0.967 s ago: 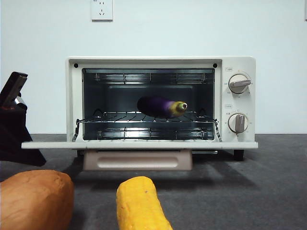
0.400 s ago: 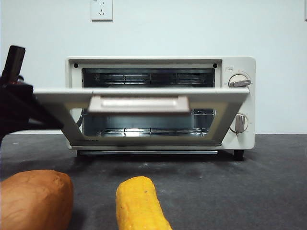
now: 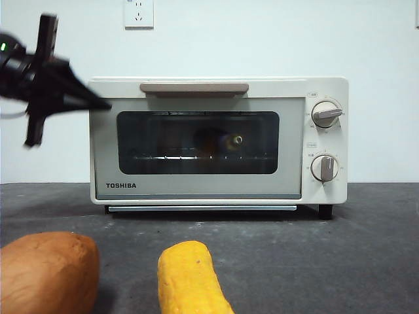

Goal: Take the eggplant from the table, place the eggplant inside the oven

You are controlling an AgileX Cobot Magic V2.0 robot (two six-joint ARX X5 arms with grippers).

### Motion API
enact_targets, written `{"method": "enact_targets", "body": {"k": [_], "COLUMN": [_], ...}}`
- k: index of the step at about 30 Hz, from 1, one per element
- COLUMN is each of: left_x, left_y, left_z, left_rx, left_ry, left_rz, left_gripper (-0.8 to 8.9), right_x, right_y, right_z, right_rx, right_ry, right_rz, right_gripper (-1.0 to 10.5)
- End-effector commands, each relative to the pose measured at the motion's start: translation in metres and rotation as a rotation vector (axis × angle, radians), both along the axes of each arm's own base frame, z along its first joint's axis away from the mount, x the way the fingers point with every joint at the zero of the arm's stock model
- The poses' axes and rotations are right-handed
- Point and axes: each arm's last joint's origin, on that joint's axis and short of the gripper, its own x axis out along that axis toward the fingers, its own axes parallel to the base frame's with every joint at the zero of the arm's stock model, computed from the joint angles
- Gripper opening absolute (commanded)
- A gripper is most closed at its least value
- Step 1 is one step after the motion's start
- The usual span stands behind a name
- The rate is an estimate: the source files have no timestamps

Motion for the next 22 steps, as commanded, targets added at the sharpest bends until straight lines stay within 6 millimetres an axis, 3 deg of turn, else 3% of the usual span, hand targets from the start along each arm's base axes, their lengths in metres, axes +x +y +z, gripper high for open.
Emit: {"method": "enact_targets", "body": {"k": [1,6,13,17,22], "left_x": [0.007,-0.004,-0.043,-0.07,-0.109], "left_y": [0.0,-0.001,-0.015,-0.025,-0.038], "left_z": [0.013,0.036,0.088,0.12,0.147], "left_rx": [0.006,0.166,0.439,0.567,0.557], "left_ry": [0.006,-0.03,-0.227,-0.388,-0.574], "left_rz": [0.006,0.061,0.18,0.287,0.363], "left_gripper": [0.07,0.07,0.07,0.07,0.07], "right_x": [0.0,0.001,0.01,0.019,0.03], "right_y": [0.001,0.003,0.019,0.032,0.052], "right_z": [0.005,0.0,-0.019,-0.038,-0.072], "right_rx": [0.061,0.062,0.051,0.041,0.04], "right_ry": [0.007,0.02,0.044,0.054,0.08], "right_rz": [-0.005,-0.009,0.0,0.005,0.049], "right_gripper": [0.0,0.0,0.0,0.0,0.0]}}
